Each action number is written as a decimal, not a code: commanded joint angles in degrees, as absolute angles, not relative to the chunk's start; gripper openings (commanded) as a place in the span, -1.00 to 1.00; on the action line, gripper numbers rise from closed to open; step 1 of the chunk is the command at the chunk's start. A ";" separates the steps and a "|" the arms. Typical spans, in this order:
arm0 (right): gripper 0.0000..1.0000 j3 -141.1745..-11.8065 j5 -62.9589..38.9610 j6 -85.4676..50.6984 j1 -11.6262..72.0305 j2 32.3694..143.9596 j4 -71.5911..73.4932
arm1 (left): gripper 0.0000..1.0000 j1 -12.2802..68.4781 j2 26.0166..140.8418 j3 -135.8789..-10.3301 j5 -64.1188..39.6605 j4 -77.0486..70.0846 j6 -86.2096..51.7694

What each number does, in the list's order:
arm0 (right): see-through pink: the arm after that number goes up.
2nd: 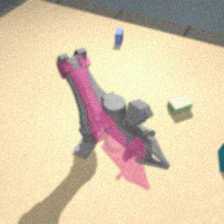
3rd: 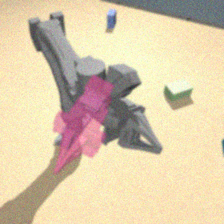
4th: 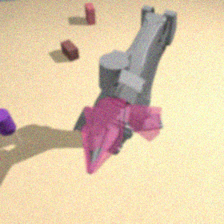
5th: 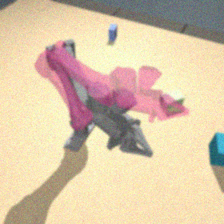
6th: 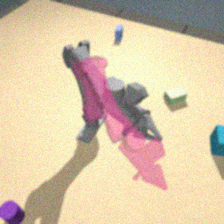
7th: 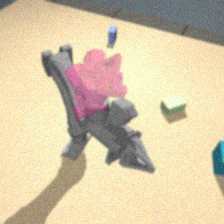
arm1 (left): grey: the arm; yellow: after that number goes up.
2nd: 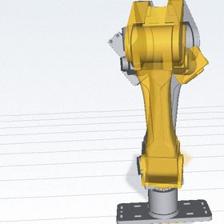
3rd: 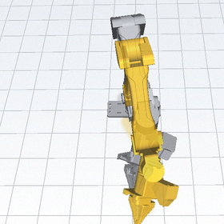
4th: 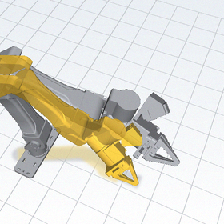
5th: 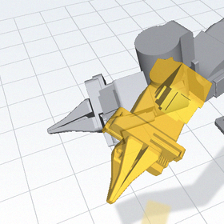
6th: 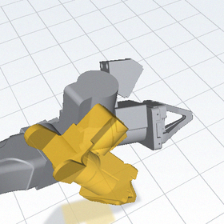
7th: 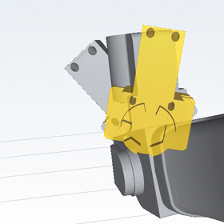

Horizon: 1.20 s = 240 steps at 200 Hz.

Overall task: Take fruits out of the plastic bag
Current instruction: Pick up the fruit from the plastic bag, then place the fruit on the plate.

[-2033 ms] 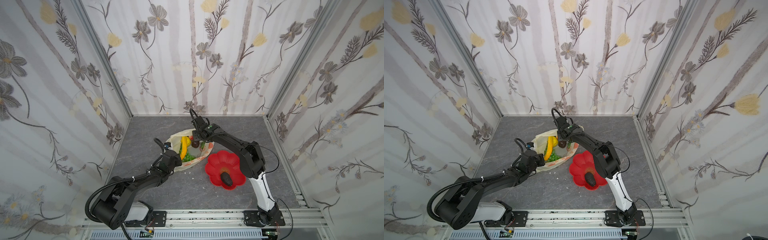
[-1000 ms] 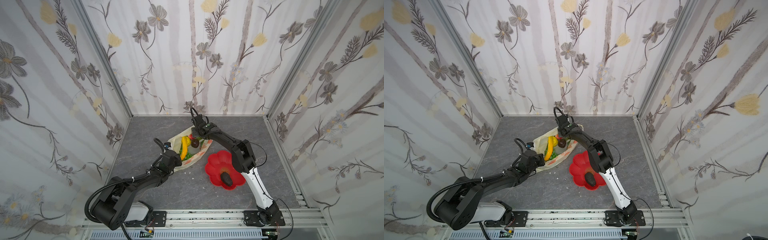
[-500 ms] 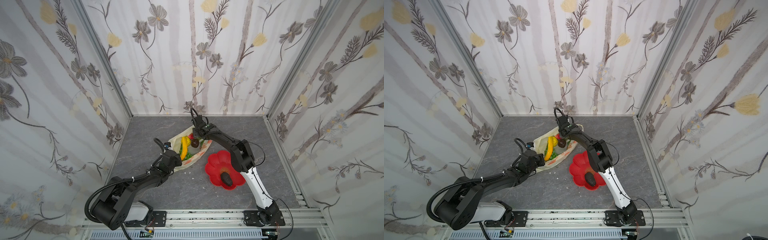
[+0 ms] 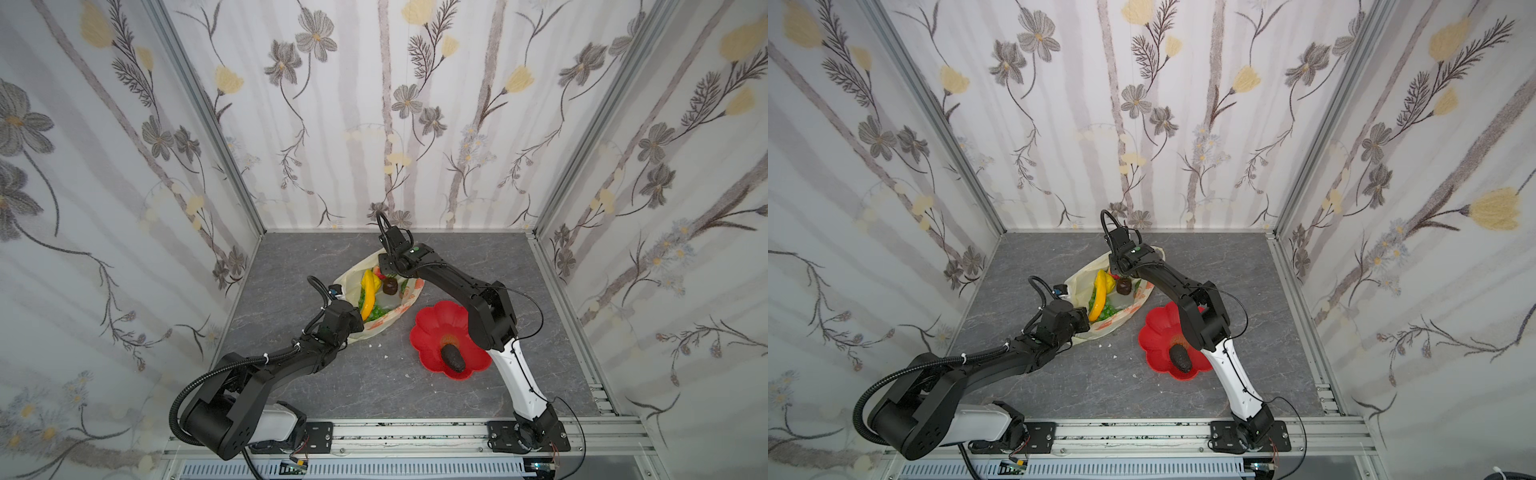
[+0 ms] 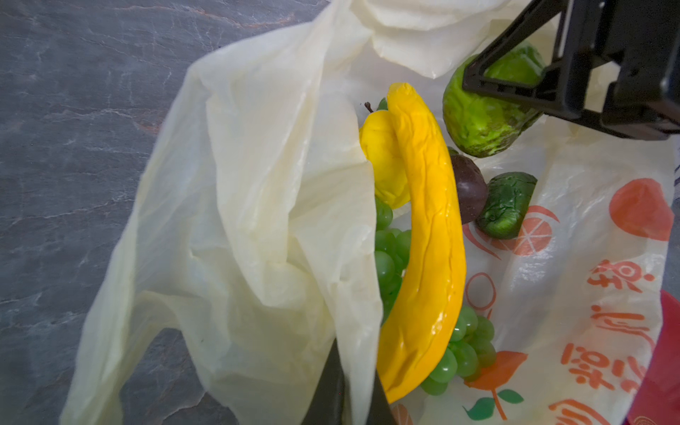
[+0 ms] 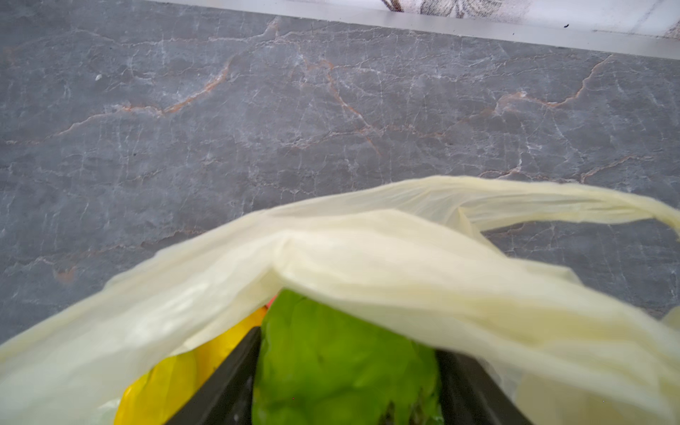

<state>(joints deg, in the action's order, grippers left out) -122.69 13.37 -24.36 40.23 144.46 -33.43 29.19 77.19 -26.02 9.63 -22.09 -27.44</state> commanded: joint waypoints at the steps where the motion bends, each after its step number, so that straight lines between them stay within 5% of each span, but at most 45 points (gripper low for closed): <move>1: 0.29 -119.58 12.67 -24.43 40.83 141.11 -32.58 | -0.82 29.18 77.13 -25.83 10.19 -23.20 -27.77; 141: 0.31 -73.77 11.98 -29.19 42.12 104.75 -19.15 | -0.82 29.18 76.93 -25.76 10.98 -23.21 -27.48; 240: 0.30 -49.07 13.39 -36.96 38.77 89.88 -11.35 | -0.82 29.18 77.34 -25.80 11.34 -23.29 -27.42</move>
<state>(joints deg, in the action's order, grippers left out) -51.46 12.34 -33.34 39.03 91.68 -16.84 29.19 77.14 -25.91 10.37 -22.09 -27.38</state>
